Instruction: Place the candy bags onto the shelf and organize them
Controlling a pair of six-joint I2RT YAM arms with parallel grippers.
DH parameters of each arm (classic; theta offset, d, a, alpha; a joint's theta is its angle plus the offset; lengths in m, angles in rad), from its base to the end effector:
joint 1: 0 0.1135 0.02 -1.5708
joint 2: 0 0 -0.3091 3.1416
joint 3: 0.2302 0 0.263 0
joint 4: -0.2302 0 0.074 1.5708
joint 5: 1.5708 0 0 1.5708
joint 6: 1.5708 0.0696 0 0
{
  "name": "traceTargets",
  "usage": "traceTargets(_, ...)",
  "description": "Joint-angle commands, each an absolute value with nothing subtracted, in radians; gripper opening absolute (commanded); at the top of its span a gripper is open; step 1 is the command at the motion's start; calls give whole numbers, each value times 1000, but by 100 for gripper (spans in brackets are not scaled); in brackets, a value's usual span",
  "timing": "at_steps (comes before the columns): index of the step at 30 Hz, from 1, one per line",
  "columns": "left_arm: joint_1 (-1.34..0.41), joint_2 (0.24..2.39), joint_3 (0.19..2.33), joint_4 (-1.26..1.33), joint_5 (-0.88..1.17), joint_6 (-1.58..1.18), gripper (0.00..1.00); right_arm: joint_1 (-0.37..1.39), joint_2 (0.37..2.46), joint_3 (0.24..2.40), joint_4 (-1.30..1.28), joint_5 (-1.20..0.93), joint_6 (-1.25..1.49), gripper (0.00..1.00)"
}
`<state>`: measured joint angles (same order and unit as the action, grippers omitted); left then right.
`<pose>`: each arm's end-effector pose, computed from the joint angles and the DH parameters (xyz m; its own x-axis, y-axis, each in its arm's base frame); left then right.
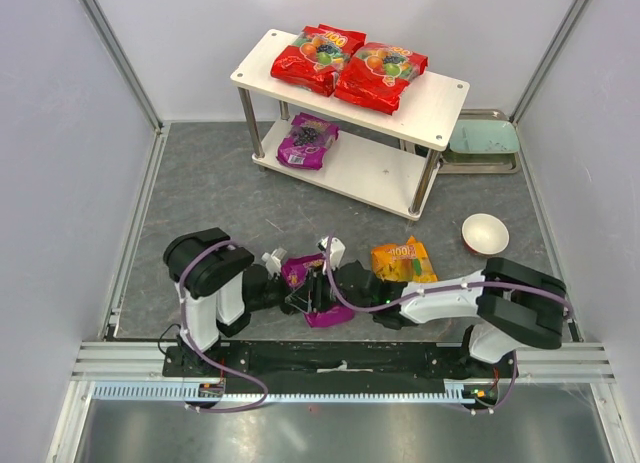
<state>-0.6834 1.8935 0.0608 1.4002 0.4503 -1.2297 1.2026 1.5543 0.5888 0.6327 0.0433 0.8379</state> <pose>0.1621 -0.1711 0.0865 -0.9332 -0.3342 -0.1318 -0.0136 0.3995 -0.9166 0.1272 0.3214 0.1992 -0.7605 0.0917 -0.6428 -0.5263 0.4927 0.6930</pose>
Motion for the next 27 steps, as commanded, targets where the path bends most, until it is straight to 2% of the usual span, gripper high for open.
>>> traceTargets(1, -696, 2037, 25, 1629, 440, -1249, 17, 1247, 1422, 630, 642, -100, 792, 49)
traceTargets(4, -699, 2053, 21, 1663, 437, -1246, 18, 1247, 1269, 667, 462, -13, 698, 55)
traceTargets(8, -701, 1985, 2, 1645, 423, -1221, 18, 1241, 1077, 693, 160, 315, 600, 63)
traceTargets(11, -704, 1881, 2, 1533, 410, -1192, 19, 1221, 1026, 693, 5, 461, 600, 65)
traceTargets(15, -710, 1637, 32, 1193, 367, -1105, 20, 1204, 1011, 637, -63, 603, 653, 66)
traceTargets(16, -718, 1524, 67, 996, 333, -1080, 20, 1203, 1008, 626, -60, 613, 666, 66)
traceTargets(19, -736, 1353, 141, 661, 247, -980, 21, 1201, 1003, 588, -25, 623, 693, 66)
traceTargets(23, -736, 1136, 186, 425, 167, -922, 24, 1187, 1003, 571, -66, 728, 742, 66)
traceTargets(27, -736, 1060, 192, 338, 152, -907, 24, 1132, 991, 578, -113, 790, 716, 68)
